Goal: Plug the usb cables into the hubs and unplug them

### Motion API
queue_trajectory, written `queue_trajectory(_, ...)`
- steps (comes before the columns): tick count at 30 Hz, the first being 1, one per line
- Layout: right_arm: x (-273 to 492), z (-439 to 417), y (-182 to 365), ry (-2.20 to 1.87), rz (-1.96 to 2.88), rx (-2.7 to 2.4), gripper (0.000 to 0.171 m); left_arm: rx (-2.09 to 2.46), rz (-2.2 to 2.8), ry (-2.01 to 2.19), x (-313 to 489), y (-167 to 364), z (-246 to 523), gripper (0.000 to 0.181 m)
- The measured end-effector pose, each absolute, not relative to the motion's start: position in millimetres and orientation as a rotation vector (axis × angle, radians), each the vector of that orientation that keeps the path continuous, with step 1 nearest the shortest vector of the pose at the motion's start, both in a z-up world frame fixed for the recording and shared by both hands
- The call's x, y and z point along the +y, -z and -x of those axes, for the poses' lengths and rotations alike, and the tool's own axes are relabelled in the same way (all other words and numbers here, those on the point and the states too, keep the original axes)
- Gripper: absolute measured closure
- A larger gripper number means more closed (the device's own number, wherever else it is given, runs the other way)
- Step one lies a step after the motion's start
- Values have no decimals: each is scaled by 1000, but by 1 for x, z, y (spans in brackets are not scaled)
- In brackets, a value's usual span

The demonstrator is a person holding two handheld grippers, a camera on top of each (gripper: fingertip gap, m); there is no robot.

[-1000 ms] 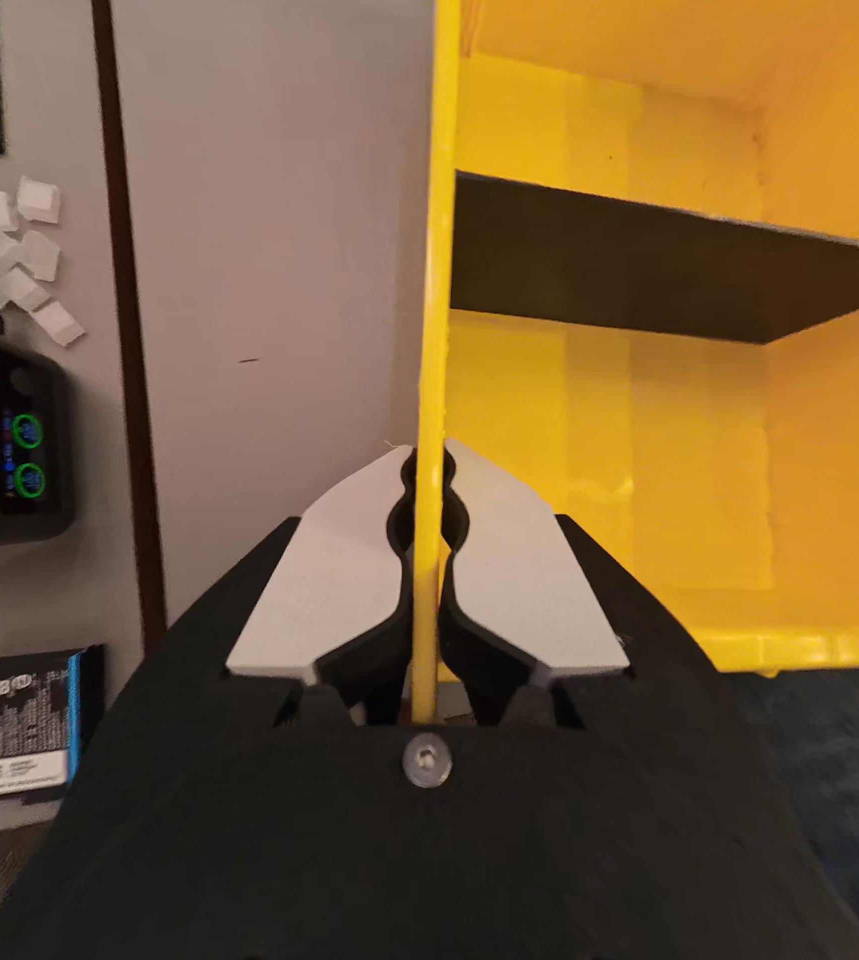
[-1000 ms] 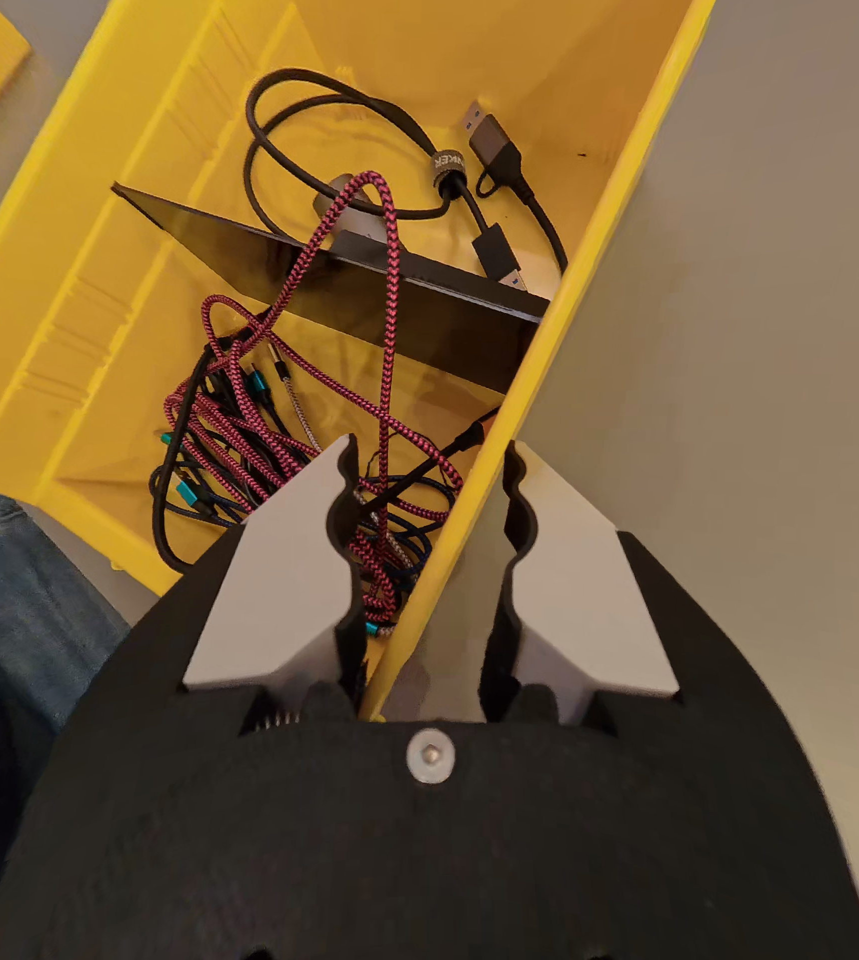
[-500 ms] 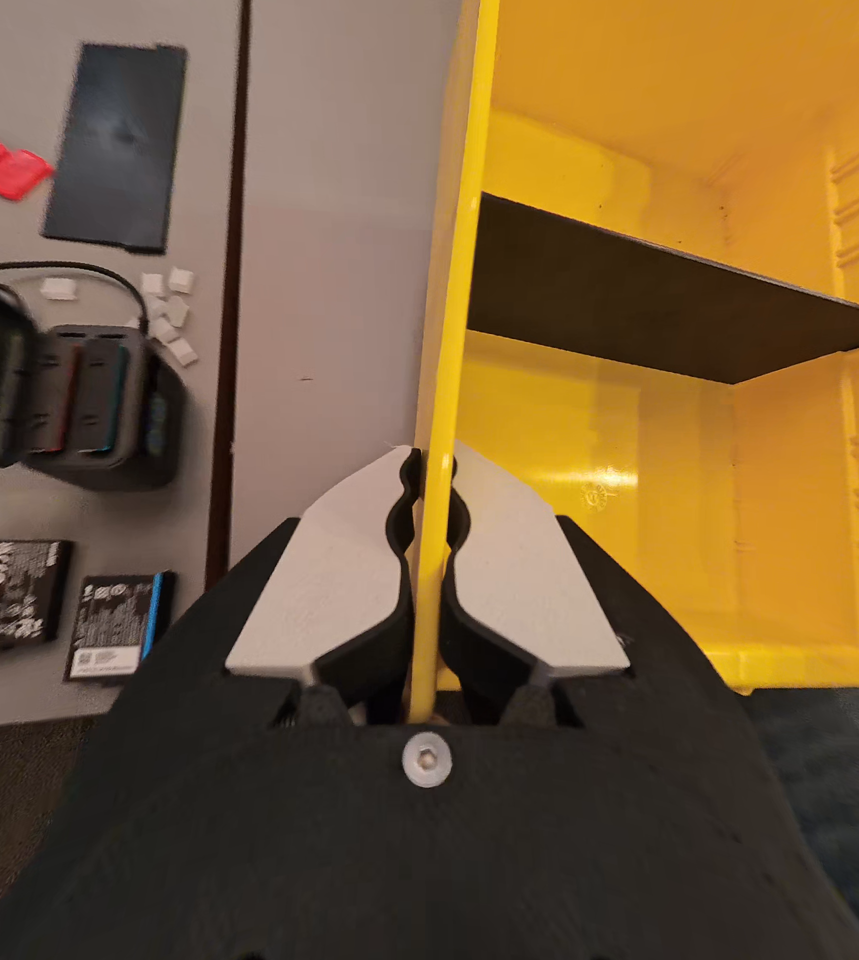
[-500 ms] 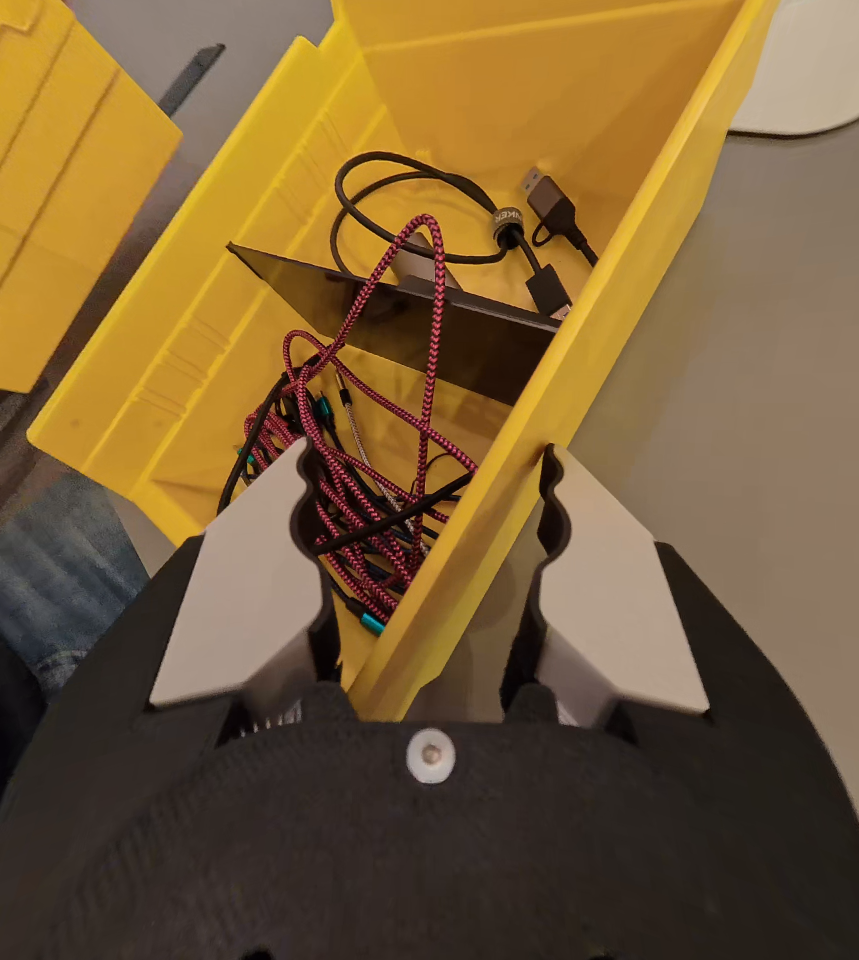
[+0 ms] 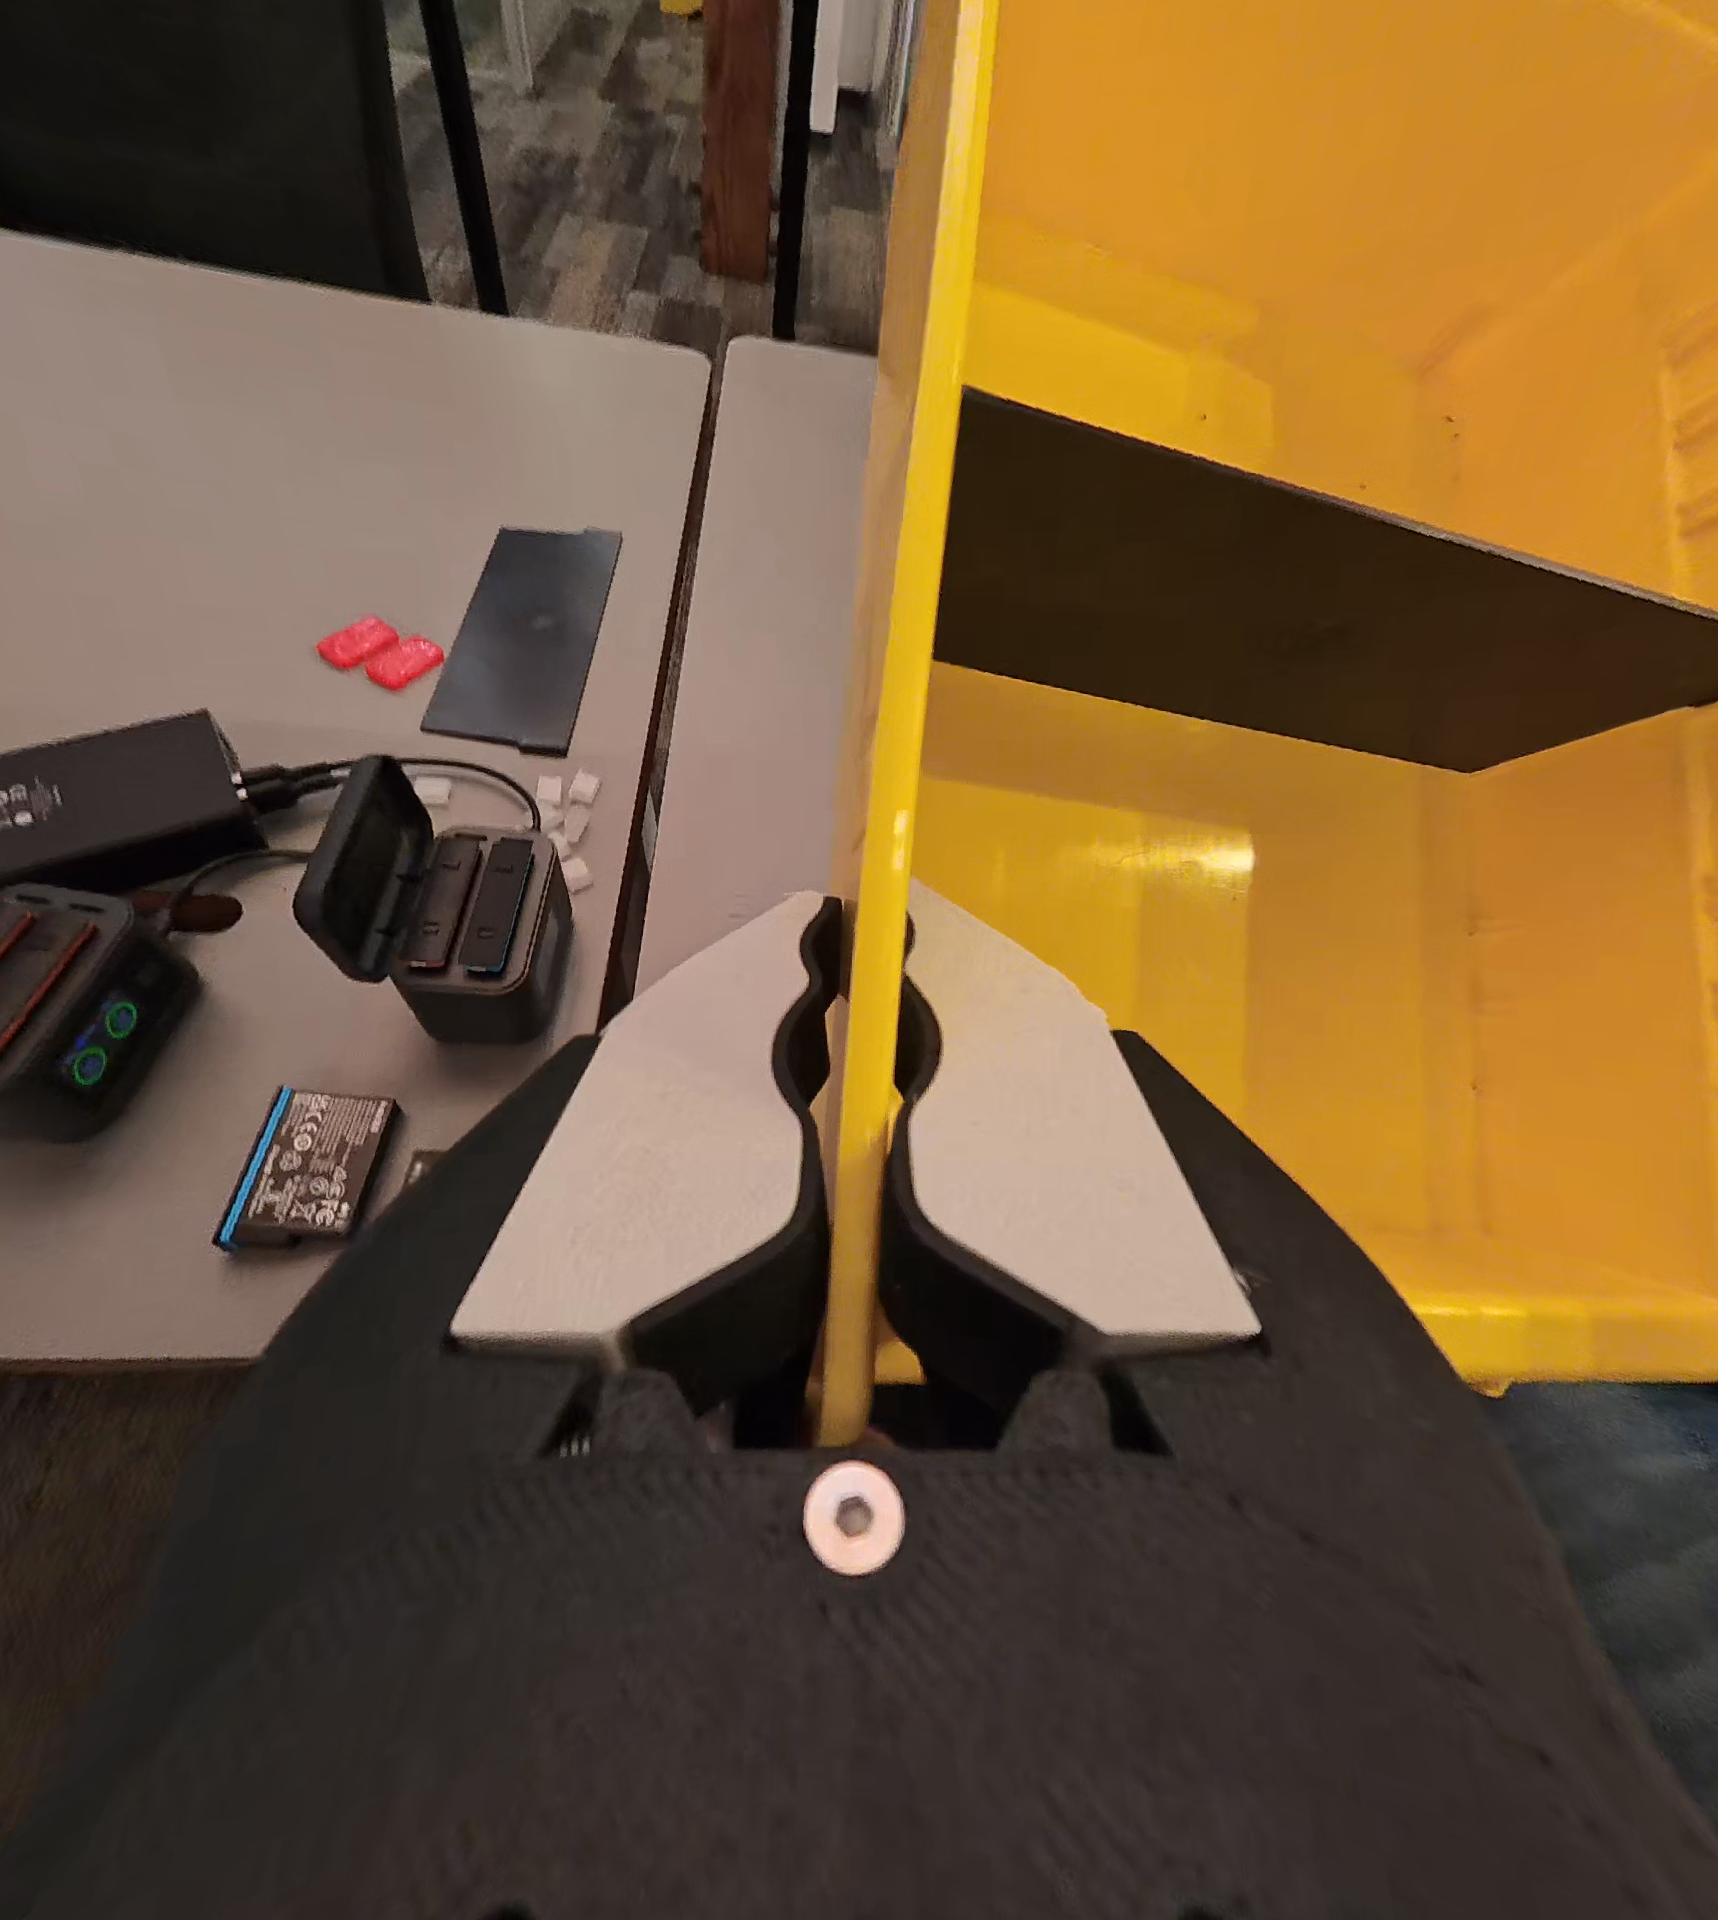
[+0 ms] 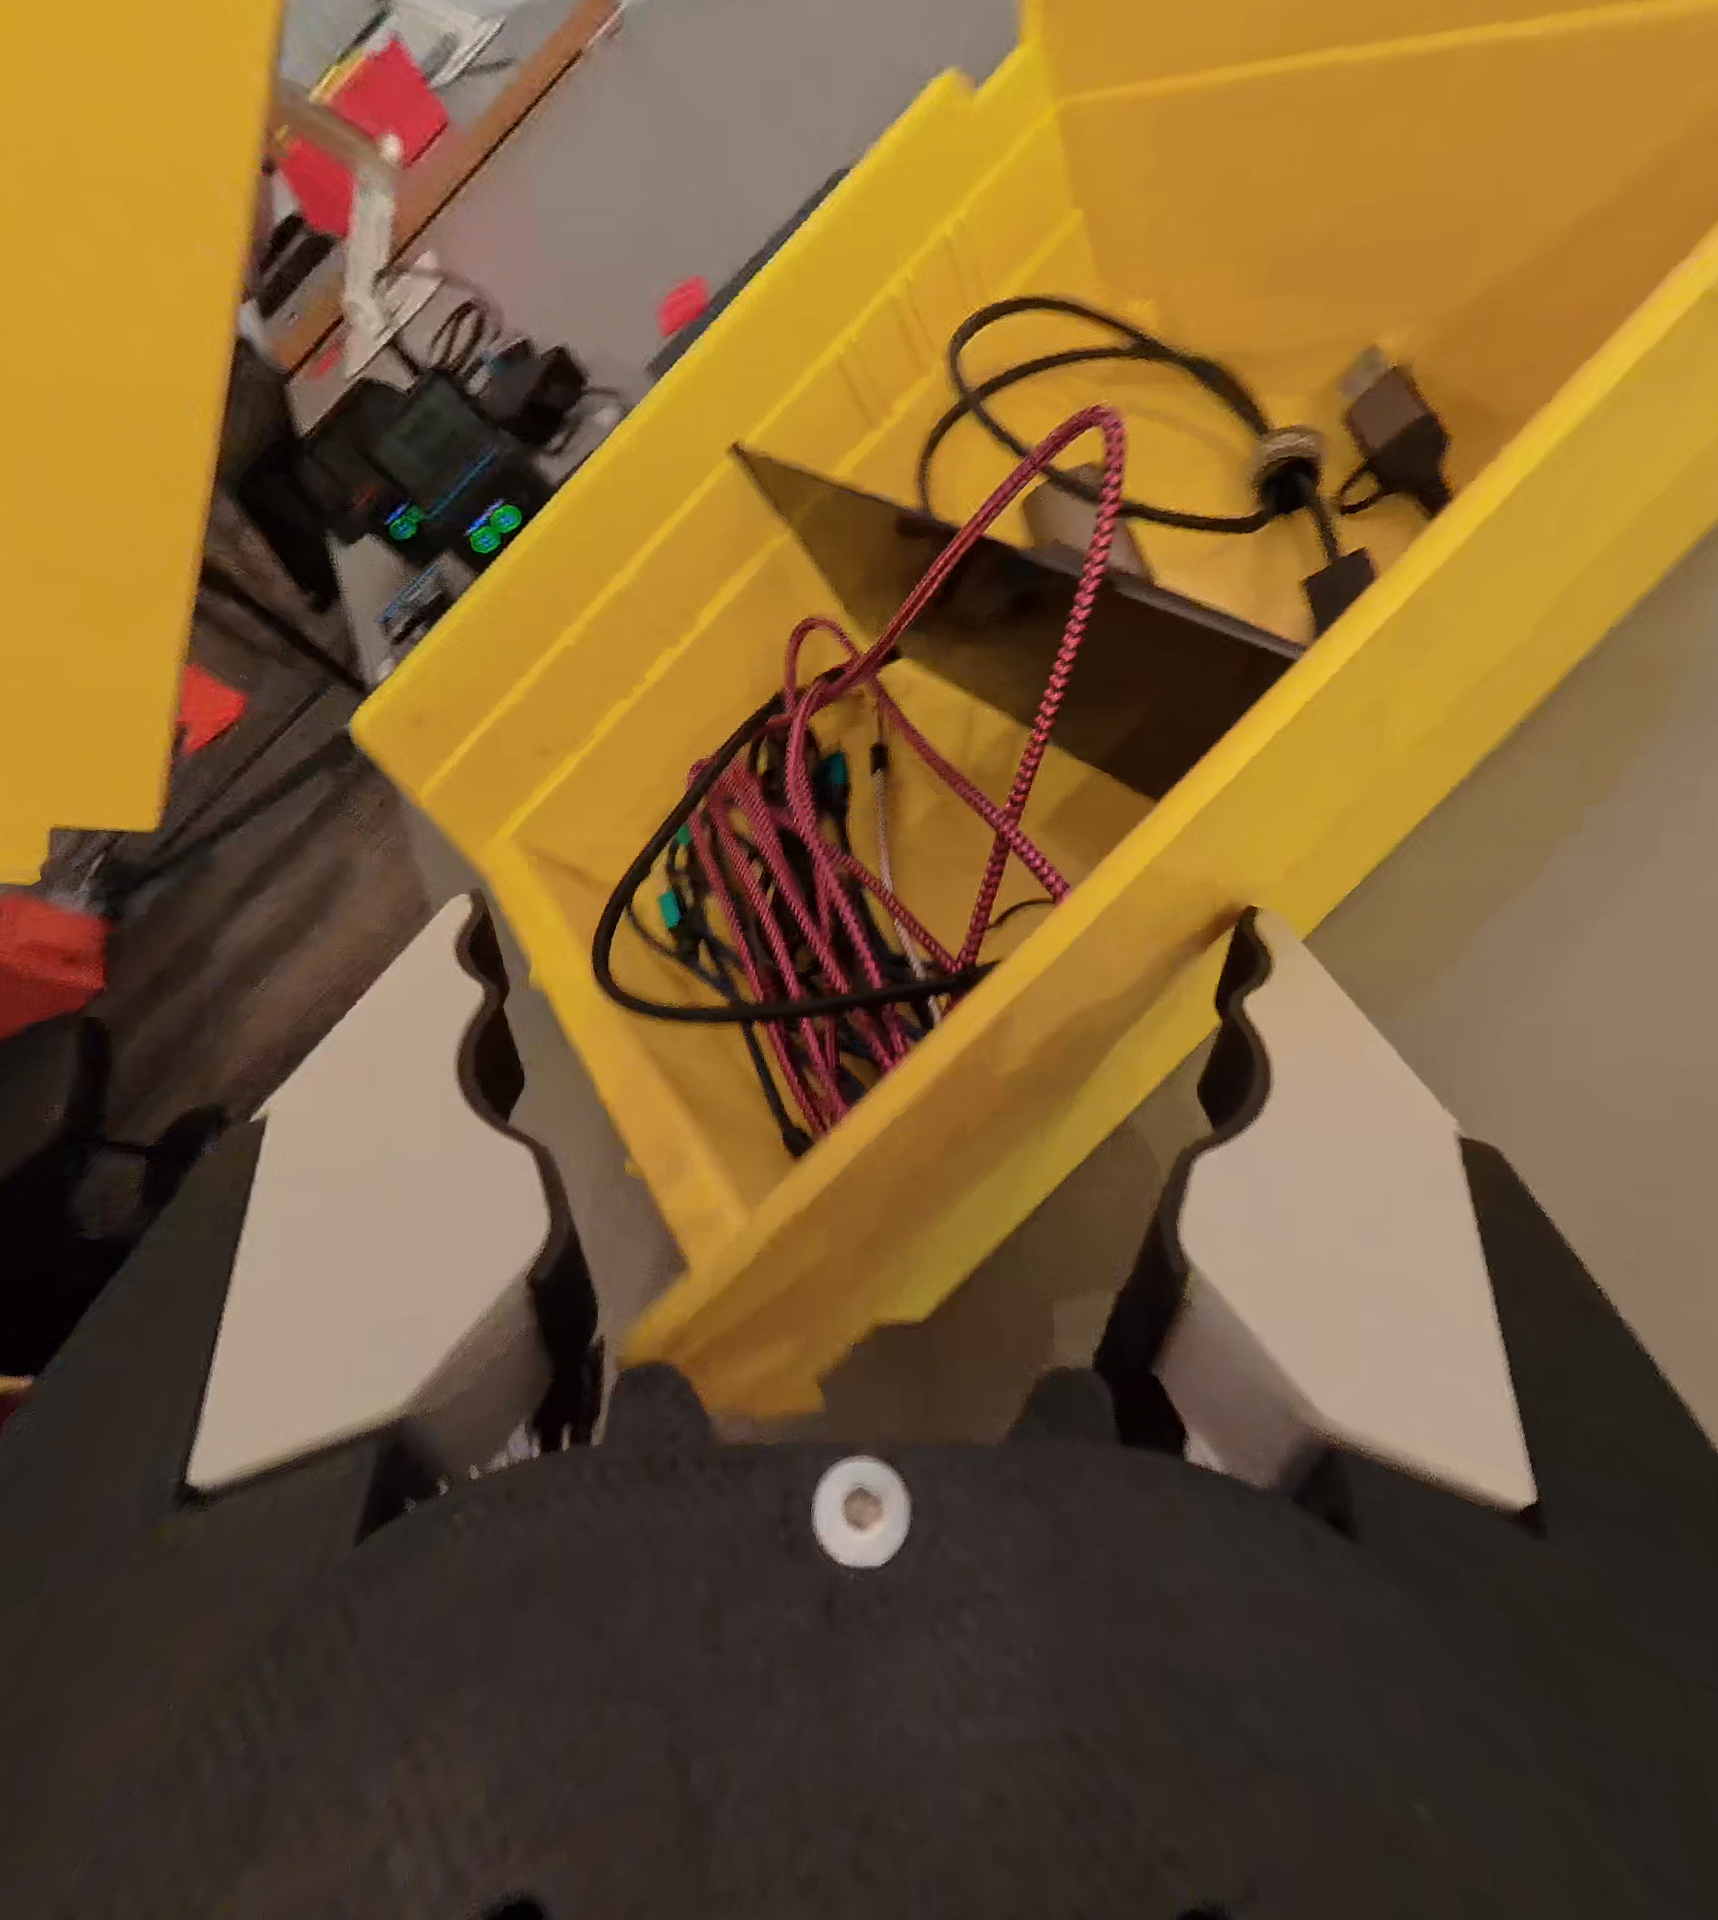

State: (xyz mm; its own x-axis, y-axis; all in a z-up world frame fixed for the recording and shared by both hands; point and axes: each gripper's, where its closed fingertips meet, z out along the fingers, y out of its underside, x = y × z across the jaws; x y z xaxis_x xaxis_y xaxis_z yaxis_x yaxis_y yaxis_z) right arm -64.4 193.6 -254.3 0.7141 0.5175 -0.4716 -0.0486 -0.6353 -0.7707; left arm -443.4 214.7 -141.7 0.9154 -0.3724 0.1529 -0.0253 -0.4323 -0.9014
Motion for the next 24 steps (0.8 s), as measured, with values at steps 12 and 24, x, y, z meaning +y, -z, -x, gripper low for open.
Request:
queue_trajectory(12,165,8,136,-957,1775,-334,45,548,1872,536,218,101,283,177)
queue_trajectory(24,44,-150,108,-648,1620,40,55,1168,1871,671,188,155,-18,177)
